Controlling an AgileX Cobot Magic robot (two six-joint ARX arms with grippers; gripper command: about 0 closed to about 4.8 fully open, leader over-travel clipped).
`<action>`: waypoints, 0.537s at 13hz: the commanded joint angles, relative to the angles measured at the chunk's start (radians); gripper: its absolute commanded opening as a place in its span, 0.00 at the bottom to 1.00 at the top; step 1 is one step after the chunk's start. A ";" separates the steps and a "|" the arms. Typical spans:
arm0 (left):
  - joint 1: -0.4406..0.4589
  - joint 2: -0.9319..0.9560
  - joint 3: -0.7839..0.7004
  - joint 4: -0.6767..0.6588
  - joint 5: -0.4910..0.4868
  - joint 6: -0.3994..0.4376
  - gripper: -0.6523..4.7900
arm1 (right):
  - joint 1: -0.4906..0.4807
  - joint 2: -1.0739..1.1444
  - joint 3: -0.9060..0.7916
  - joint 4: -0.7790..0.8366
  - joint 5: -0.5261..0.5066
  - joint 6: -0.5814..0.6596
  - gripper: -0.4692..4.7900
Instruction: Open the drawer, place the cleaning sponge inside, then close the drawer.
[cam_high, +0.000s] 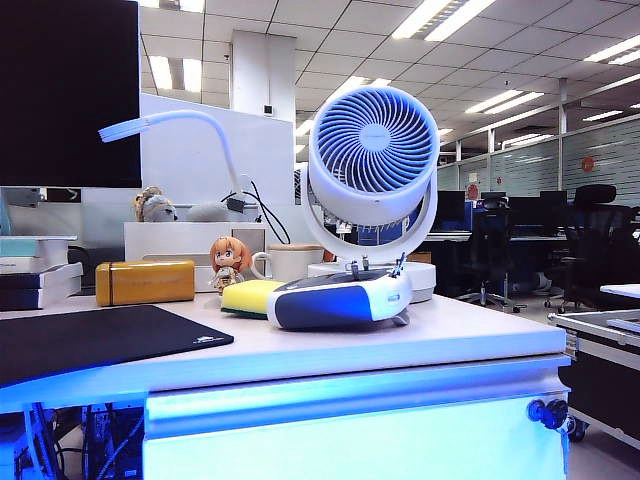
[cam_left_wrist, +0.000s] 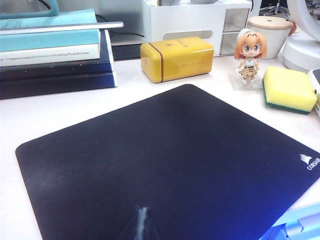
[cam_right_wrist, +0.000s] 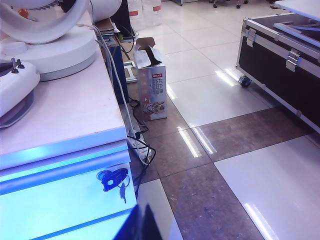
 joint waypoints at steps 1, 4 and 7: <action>0.001 -0.002 -0.005 -0.017 -0.003 -0.003 0.11 | 0.000 0.000 -0.009 0.003 0.000 -0.003 0.09; 0.001 -0.002 -0.005 -0.016 -0.004 -0.003 0.11 | 0.000 0.000 -0.008 0.020 0.000 -0.001 0.09; 0.001 -0.002 -0.001 0.063 -0.018 -0.007 0.11 | 0.000 0.000 0.028 0.048 0.005 0.063 0.09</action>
